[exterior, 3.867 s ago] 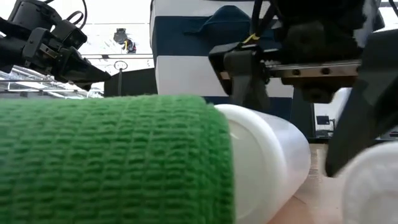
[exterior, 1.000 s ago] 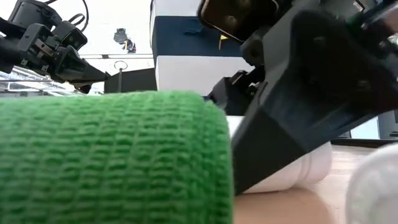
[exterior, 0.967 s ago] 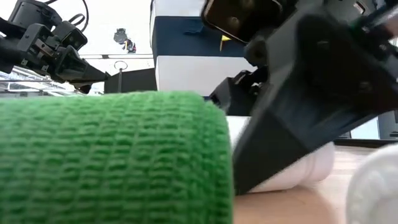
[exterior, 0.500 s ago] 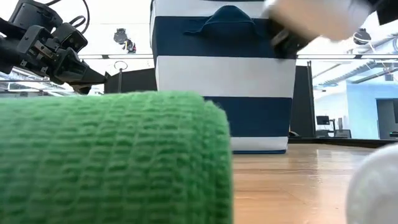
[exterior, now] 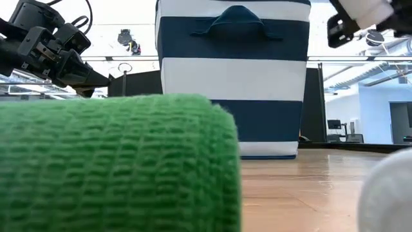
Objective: Pick & place medical supplies in basket/bin
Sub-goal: Put the white pill bottle into the blue bin
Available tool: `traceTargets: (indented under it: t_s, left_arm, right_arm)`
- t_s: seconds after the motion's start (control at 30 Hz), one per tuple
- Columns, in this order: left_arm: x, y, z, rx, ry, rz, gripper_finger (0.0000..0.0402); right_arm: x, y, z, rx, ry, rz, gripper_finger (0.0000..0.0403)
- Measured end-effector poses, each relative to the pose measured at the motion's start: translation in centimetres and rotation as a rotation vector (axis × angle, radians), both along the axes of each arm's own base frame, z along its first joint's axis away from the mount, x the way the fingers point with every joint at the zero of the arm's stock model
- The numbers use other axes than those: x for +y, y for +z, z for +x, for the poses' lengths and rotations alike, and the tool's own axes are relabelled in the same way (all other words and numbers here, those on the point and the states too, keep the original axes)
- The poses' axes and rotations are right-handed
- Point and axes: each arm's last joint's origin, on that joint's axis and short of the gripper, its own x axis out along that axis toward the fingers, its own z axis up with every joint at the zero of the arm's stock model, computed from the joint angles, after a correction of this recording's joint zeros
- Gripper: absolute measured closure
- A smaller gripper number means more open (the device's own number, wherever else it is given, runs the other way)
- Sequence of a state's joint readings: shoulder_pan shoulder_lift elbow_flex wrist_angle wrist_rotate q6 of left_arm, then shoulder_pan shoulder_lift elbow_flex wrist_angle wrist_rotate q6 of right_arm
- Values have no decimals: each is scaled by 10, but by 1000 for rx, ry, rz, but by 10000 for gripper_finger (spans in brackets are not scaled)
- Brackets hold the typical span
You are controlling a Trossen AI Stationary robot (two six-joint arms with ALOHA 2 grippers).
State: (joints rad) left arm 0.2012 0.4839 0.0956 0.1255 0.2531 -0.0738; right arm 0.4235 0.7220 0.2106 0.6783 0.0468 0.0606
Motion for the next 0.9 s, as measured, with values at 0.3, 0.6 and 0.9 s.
traceTargets:
  t_s: [0.3, 0.6, 0.9]
  left_arm:
    - [0, 0, 0, -1, 1, -1, 369]
    - [0, 0, 0, 1, 1, -3, 369]
    - [0, 1, 0, -11, 11, 3, 369]
  right_arm:
    - [-19, -11, -29, -140, -35, 36, 239]
    - [-26, 8, -25, -142, -115, 52, 239]
    - [-51, 153, -1, -103, -495, -76, 239]
